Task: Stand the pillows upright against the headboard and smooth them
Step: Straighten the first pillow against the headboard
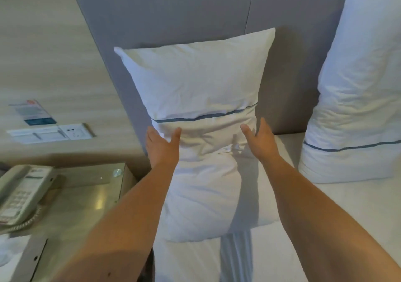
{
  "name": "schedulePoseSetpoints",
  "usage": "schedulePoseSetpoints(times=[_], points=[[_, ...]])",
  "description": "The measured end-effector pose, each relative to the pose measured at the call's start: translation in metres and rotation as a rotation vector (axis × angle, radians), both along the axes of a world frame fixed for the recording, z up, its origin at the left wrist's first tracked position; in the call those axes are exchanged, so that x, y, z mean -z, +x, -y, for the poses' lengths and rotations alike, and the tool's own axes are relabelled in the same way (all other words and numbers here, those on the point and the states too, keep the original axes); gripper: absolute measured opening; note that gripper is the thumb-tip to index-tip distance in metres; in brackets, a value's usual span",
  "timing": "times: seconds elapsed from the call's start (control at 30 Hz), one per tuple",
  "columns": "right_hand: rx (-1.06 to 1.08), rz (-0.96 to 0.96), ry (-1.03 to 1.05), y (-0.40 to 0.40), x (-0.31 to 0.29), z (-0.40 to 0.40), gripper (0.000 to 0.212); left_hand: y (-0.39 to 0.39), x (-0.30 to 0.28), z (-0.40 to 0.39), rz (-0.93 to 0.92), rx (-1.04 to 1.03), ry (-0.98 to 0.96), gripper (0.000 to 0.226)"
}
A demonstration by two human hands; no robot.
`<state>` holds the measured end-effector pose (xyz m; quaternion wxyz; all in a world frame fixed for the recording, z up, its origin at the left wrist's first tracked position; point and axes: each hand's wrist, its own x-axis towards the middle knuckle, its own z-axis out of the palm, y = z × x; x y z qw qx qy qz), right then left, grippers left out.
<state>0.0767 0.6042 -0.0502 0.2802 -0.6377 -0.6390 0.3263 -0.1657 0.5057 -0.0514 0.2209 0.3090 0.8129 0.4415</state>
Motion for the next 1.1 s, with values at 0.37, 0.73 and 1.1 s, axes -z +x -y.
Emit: schedulePoseSetpoints(times=[0.37,0.73,1.1], points=[[0.072,-0.513,-0.211,-0.033,0.040,-0.044,0.076,-0.024,0.023,-0.041,0.204,0.035,0.046,0.095],[0.130,-0.632,-0.097,-0.019,-0.010,-0.007,0.054,0.004,-0.030,-0.030,0.221,0.047,0.108,0.106],[0.156,-0.741,0.124,-0.022,-0.027,-0.002,0.037,0.010,-0.065,-0.025,0.144,0.055,0.310,0.102]])
